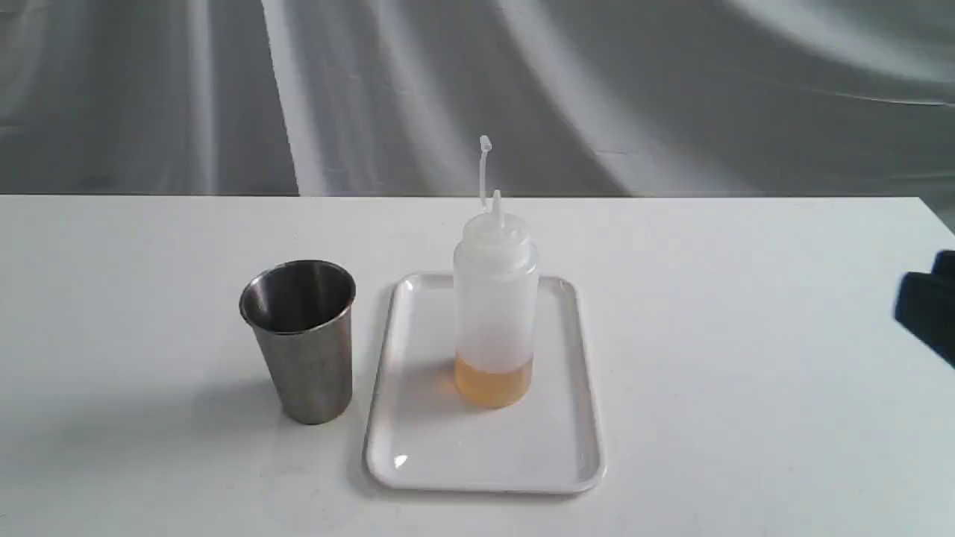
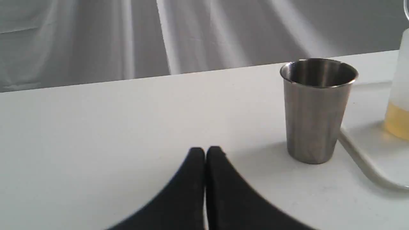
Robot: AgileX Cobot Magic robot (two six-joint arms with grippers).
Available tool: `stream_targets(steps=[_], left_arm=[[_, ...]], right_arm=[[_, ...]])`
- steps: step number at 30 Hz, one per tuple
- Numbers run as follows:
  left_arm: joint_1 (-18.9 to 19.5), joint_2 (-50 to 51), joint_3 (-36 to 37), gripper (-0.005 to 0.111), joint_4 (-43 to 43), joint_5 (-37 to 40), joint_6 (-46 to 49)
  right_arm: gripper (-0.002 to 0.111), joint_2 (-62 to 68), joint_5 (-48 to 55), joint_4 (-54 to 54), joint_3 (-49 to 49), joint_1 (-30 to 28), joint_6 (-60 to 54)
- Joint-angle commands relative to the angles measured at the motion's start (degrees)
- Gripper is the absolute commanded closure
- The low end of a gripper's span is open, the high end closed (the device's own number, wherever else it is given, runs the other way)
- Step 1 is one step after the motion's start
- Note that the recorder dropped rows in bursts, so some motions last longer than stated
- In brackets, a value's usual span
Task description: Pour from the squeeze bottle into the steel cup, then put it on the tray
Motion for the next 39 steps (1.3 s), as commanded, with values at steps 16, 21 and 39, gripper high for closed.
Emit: stream_targets(steps=[16,21,39], left_arm=[[-0.3,-0.1,0.3,0.107,0.0,-0.4,-0.3],[-0.3,-0.1,0.3,0.107,0.0,-0.4,0.0],[-0.3,-0.1,0.3,0.107,0.0,-0.4,-0.3]], right_arm=[[0.108,-7.0,10.2,6.0,0.4,0.1,0.7],[0.108,-7.2,14.9,5.9,0.5,0.1,0.7],[0.108,-17.5,-2.0,6.8,16.6,-20.0,0.5]])
